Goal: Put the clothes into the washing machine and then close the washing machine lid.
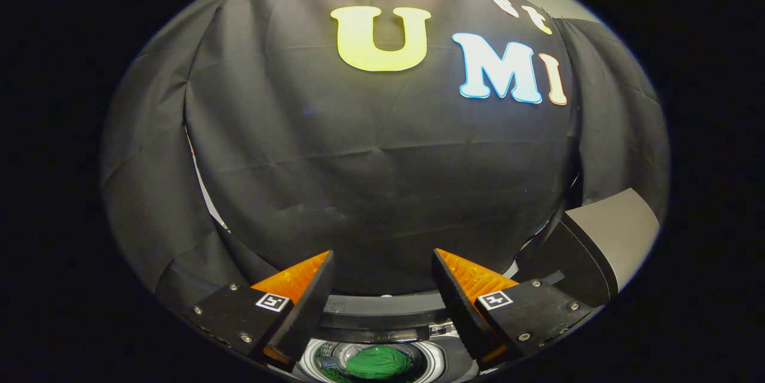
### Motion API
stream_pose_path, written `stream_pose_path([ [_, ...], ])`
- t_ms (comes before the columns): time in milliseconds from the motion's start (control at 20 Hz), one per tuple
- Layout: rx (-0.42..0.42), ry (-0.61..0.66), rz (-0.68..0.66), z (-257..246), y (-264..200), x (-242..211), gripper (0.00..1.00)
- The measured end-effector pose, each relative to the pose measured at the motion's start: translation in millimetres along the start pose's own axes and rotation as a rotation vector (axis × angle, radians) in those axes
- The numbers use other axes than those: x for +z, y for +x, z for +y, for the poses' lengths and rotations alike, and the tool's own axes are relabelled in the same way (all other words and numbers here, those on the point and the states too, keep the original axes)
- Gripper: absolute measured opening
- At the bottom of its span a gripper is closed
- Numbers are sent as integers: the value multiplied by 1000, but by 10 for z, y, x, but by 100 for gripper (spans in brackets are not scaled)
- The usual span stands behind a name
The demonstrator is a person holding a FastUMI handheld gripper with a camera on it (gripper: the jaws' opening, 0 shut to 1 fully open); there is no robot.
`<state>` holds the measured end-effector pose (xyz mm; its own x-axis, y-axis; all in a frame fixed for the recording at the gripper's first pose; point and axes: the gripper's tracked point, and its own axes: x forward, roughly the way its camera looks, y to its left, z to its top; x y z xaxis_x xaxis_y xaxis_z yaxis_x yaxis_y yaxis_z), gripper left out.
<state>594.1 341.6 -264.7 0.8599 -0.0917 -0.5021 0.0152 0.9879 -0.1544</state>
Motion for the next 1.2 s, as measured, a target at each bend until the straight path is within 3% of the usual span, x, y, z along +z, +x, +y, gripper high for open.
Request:
stream_pose_path([
  [1200,22,6,5,32,-641,-444,97],
])
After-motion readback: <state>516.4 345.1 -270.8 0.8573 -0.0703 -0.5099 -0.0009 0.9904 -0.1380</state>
